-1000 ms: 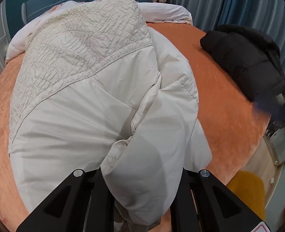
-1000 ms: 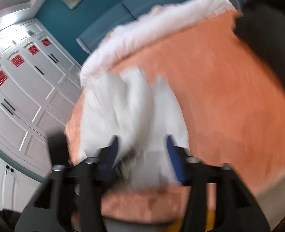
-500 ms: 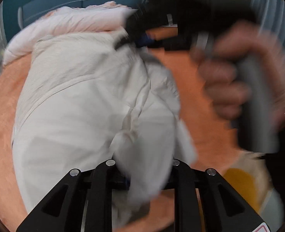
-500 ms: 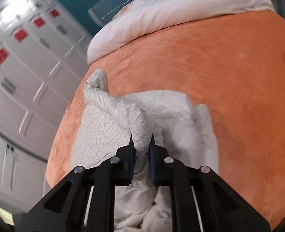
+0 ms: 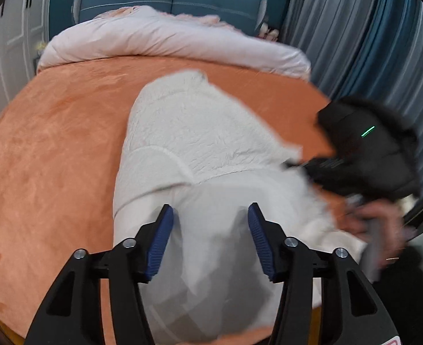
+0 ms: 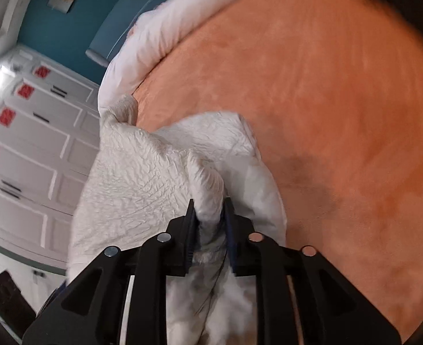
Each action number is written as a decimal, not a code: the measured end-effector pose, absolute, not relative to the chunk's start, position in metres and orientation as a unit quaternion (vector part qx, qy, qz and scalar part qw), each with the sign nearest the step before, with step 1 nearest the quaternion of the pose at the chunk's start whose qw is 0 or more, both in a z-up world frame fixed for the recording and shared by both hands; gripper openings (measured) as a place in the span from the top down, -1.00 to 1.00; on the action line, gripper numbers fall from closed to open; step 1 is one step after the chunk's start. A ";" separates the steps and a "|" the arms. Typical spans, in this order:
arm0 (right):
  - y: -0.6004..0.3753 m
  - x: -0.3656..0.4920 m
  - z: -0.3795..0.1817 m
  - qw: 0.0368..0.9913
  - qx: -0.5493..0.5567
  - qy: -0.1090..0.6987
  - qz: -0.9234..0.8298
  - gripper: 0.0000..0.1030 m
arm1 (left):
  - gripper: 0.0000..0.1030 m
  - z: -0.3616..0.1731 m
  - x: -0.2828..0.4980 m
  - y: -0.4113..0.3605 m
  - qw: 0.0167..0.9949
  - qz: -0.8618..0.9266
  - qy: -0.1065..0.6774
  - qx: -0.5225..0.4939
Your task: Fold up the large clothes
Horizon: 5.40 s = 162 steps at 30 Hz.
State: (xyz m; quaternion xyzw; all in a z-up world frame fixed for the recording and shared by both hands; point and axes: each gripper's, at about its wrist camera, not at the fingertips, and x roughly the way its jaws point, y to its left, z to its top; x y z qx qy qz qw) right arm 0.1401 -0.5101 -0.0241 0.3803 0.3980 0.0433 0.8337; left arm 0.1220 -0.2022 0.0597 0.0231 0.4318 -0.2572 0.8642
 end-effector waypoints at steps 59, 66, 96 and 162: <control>-0.449 0.187 -0.066 0.868 0.252 0.424 -0.043 1.00 | -0.46 -0.007 0.221 -0.281 0.896 -0.185 0.396 0.082; -0.448 0.188 -0.073 0.871 0.266 0.411 -0.044 1.00 | -0.46 -0.020 0.221 -0.283 0.902 -0.178 0.383 0.086; -0.379 0.047 -0.043 0.840 0.215 0.498 -0.001 0.94 | -0.80 -0.018 0.120 -0.138 0.826 -0.180 0.534 -0.026; -0.421 0.055 -0.077 0.776 0.422 0.459 0.091 -0.64 | -0.81 0.012 0.093 -0.094 0.779 -0.257 0.556 -0.135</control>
